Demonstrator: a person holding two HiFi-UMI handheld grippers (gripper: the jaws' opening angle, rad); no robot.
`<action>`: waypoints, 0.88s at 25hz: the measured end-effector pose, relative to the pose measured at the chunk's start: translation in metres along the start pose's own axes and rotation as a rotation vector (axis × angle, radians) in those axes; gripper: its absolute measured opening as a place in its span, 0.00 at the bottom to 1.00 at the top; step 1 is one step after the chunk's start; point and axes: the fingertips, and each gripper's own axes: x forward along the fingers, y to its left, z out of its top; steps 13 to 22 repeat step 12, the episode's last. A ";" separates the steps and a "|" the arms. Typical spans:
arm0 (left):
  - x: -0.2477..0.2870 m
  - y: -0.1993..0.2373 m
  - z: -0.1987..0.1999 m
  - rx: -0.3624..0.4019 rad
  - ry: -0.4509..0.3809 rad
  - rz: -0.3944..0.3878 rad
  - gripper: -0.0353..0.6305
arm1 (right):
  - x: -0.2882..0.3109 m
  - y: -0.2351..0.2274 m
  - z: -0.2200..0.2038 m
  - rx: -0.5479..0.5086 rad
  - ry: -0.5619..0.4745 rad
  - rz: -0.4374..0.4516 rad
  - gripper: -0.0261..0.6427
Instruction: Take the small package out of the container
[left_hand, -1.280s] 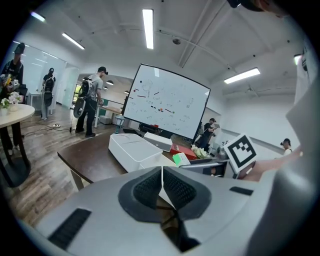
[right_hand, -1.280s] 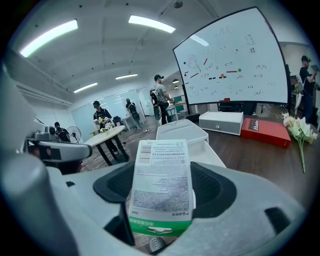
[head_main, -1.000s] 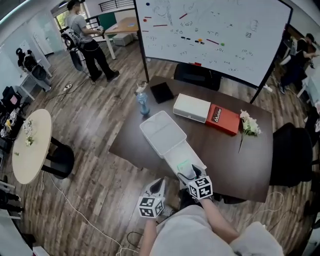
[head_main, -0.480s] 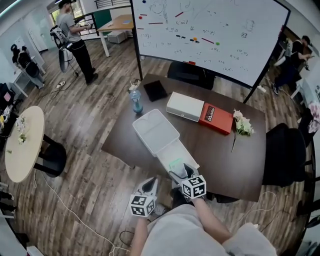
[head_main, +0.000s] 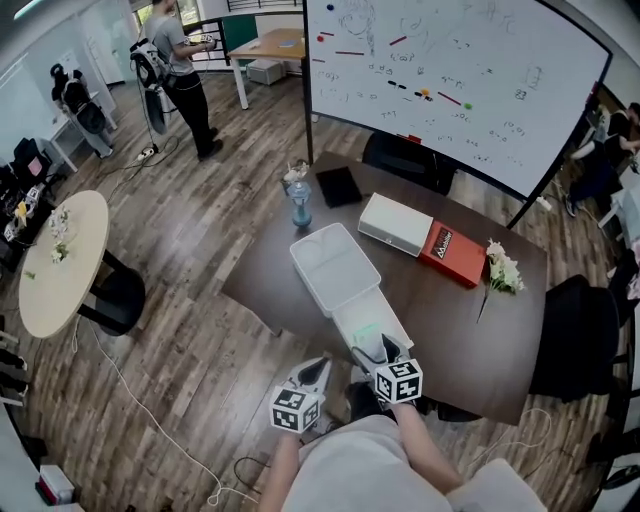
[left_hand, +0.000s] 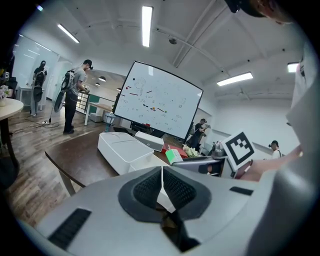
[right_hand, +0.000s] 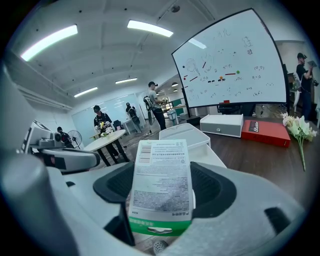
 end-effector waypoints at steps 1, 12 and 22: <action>0.000 0.001 0.000 -0.001 -0.001 0.002 0.06 | 0.001 0.001 0.000 -0.003 0.001 0.001 0.56; -0.007 0.010 0.003 -0.001 -0.013 0.018 0.06 | 0.009 0.014 0.002 -0.017 0.008 0.013 0.56; -0.007 0.010 0.003 -0.001 -0.013 0.018 0.06 | 0.009 0.014 0.002 -0.017 0.008 0.013 0.56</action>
